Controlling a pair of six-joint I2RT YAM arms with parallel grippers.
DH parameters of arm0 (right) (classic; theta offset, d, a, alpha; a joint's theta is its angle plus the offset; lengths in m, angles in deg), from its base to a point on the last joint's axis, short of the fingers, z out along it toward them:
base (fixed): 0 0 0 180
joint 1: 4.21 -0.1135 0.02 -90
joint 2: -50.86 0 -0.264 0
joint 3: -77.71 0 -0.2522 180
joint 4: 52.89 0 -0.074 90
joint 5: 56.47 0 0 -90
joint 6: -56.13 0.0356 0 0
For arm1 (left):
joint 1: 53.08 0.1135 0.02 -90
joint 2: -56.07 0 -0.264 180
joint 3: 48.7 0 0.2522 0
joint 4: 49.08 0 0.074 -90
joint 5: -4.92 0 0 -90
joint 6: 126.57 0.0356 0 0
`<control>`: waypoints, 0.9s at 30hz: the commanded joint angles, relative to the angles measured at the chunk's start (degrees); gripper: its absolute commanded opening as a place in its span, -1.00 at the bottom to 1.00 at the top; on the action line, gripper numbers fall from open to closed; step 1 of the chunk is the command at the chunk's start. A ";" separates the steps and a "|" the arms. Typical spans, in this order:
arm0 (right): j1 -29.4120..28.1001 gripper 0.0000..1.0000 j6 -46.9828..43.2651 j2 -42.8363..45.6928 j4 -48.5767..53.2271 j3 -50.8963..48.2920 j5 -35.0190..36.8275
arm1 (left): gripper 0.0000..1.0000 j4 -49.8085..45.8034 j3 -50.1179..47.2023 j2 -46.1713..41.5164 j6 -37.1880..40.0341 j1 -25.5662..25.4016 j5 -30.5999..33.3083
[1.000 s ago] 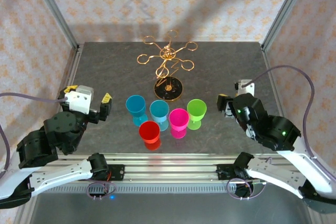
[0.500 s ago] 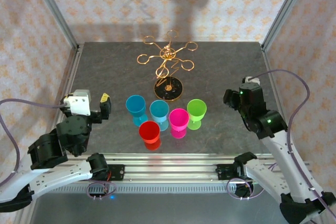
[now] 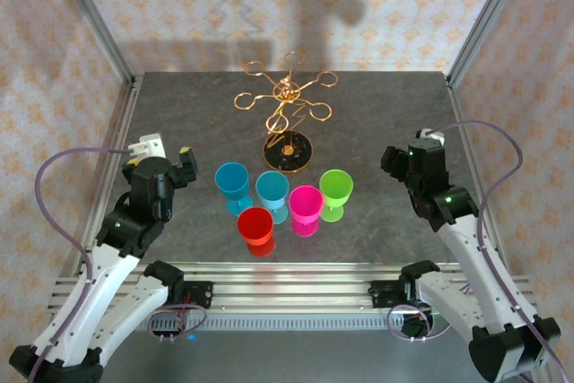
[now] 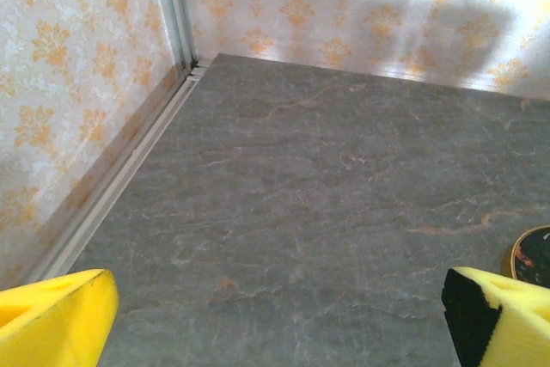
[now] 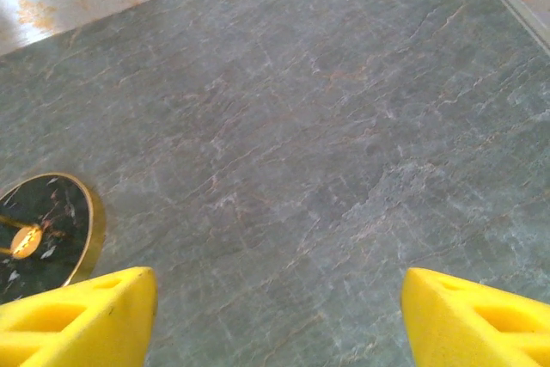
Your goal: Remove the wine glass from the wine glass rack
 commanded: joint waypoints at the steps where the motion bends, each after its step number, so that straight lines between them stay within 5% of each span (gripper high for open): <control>1: 0.27 0.50 -0.53 -2.12 -7.62 -2.11 5.65 | 0.99 10.83 -3.60 1.24 0.67 1.40 -2.56; 16: 10.36 0.52 -3.17 -17.25 -34.82 -9.16 7.85 | 0.99 34.68 -11.20 15.59 4.72 9.01 -7.44; 27: 10.51 0.53 -10.97 -30.83 -50.23 -10.19 7.84 | 0.99 54.66 -15.48 29.72 12.51 10.44 -6.44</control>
